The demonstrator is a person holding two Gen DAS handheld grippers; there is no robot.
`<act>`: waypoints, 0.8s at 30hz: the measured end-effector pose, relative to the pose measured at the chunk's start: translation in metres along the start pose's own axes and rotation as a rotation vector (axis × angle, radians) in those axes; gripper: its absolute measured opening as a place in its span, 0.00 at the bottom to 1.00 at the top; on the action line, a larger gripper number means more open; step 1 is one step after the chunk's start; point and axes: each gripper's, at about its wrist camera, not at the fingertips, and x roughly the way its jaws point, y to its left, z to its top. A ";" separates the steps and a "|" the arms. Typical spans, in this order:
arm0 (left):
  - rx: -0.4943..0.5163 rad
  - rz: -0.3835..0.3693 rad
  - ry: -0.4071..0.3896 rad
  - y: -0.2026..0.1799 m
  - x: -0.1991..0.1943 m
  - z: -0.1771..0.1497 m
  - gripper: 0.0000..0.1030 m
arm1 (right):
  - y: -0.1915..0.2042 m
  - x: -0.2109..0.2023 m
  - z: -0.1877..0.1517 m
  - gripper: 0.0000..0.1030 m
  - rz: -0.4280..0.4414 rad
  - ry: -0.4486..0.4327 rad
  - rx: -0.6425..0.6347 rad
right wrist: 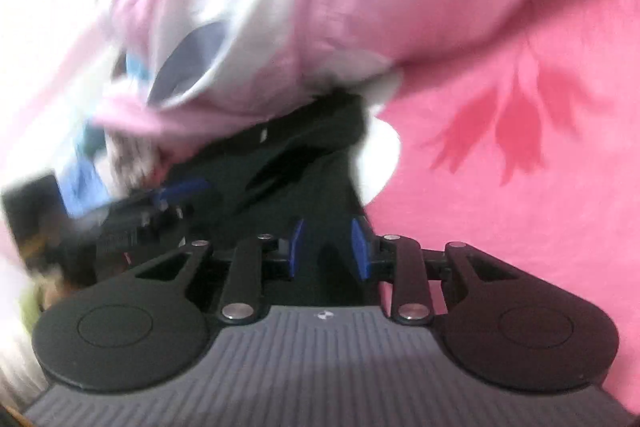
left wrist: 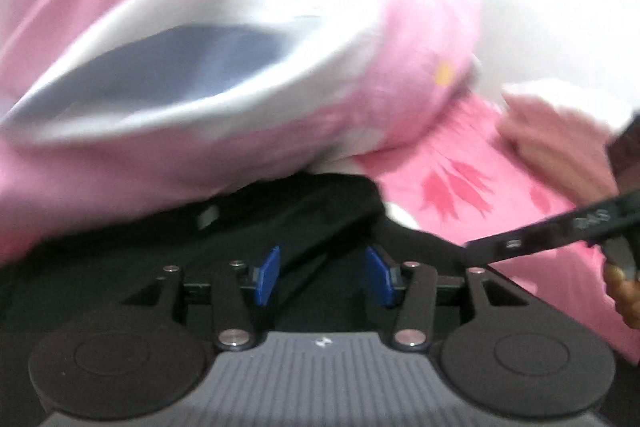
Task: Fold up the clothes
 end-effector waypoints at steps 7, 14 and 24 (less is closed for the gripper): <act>0.326 0.043 0.072 -0.053 0.078 0.023 0.46 | -0.041 0.007 -0.024 0.07 0.142 -0.061 0.122; 0.131 0.072 0.073 -0.025 0.080 0.032 0.08 | -0.043 0.005 -0.026 0.05 0.188 -0.066 0.084; -0.381 -0.056 0.047 0.050 0.060 0.035 0.07 | -0.048 0.004 -0.022 0.10 0.225 -0.086 0.114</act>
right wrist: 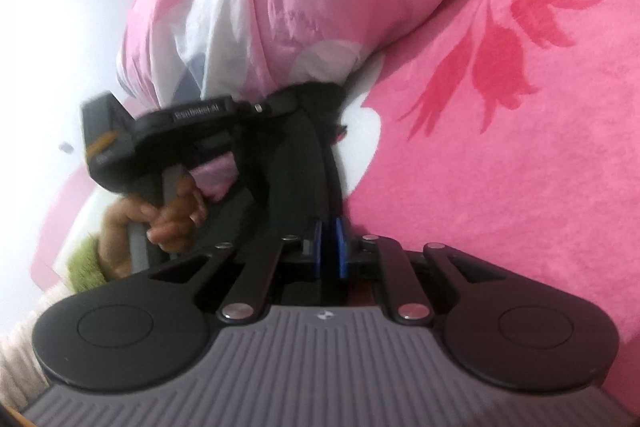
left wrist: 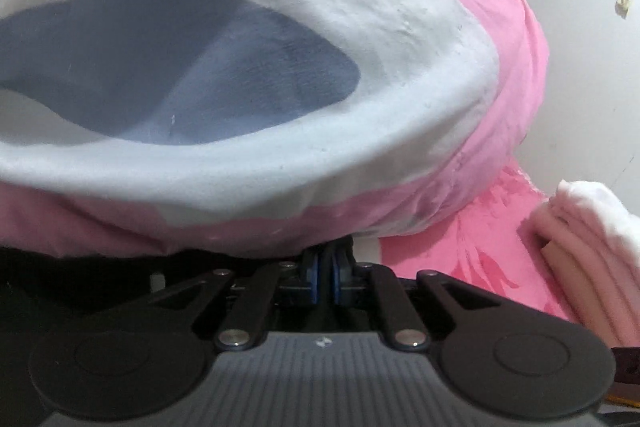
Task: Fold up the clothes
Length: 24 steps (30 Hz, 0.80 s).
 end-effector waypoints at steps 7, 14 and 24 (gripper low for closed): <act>-0.048 -0.073 0.020 0.005 0.005 0.003 0.07 | 0.006 0.008 -0.001 0.15 0.008 0.046 -0.041; -0.178 -0.181 -0.034 0.008 0.012 0.006 0.06 | 0.012 -0.007 -0.005 0.01 -0.029 0.020 -0.090; -0.258 -0.189 -0.008 0.018 0.061 -0.009 0.05 | 0.001 -0.025 -0.009 0.01 -0.070 0.008 -0.039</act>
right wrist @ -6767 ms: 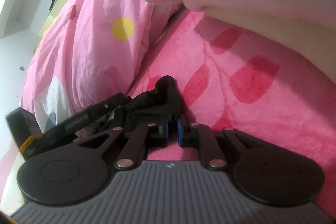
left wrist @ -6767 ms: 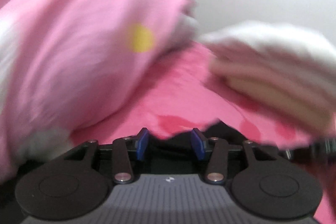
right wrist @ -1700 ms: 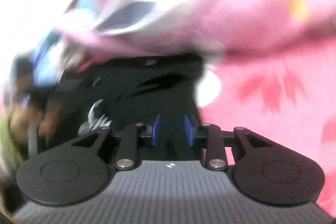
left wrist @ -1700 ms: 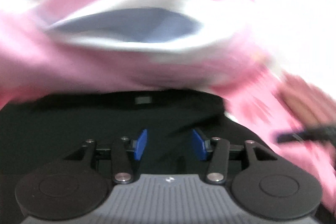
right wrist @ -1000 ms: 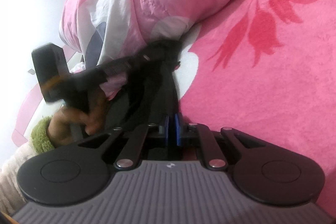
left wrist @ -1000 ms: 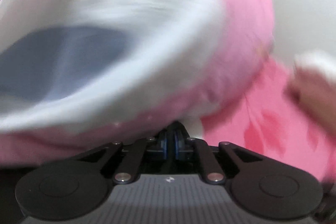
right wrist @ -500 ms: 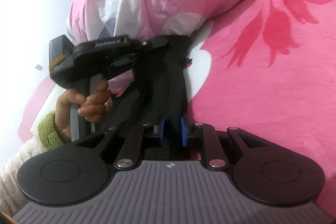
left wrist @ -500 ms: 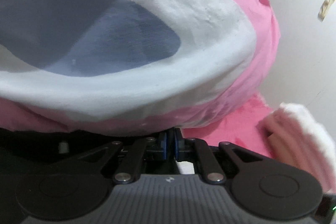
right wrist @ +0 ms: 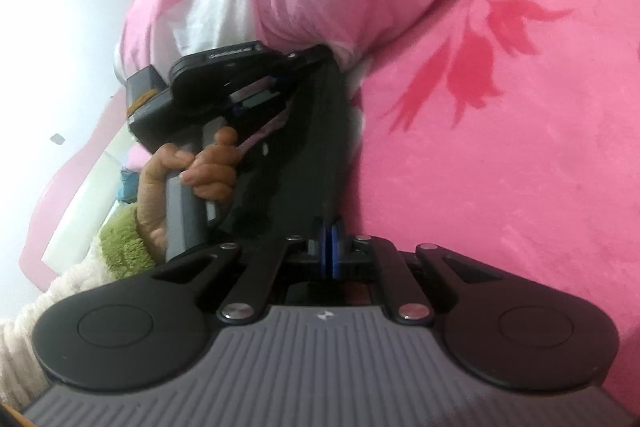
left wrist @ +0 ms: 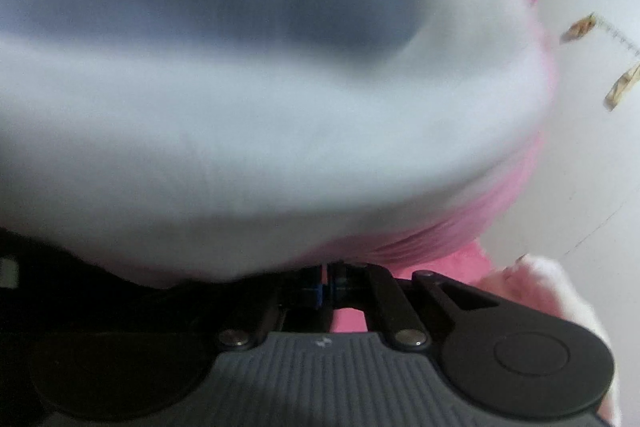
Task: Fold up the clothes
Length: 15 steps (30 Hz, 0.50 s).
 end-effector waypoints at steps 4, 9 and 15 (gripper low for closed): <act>-0.026 0.042 0.026 0.004 0.005 0.003 0.10 | -0.003 0.001 0.001 0.01 0.002 0.000 0.016; 0.055 0.077 0.051 -0.013 -0.026 0.004 0.33 | -0.016 -0.009 0.003 0.03 0.020 -0.030 0.079; 0.126 0.097 -0.004 -0.030 -0.119 0.006 0.49 | -0.031 -0.018 0.009 0.04 0.047 -0.078 0.159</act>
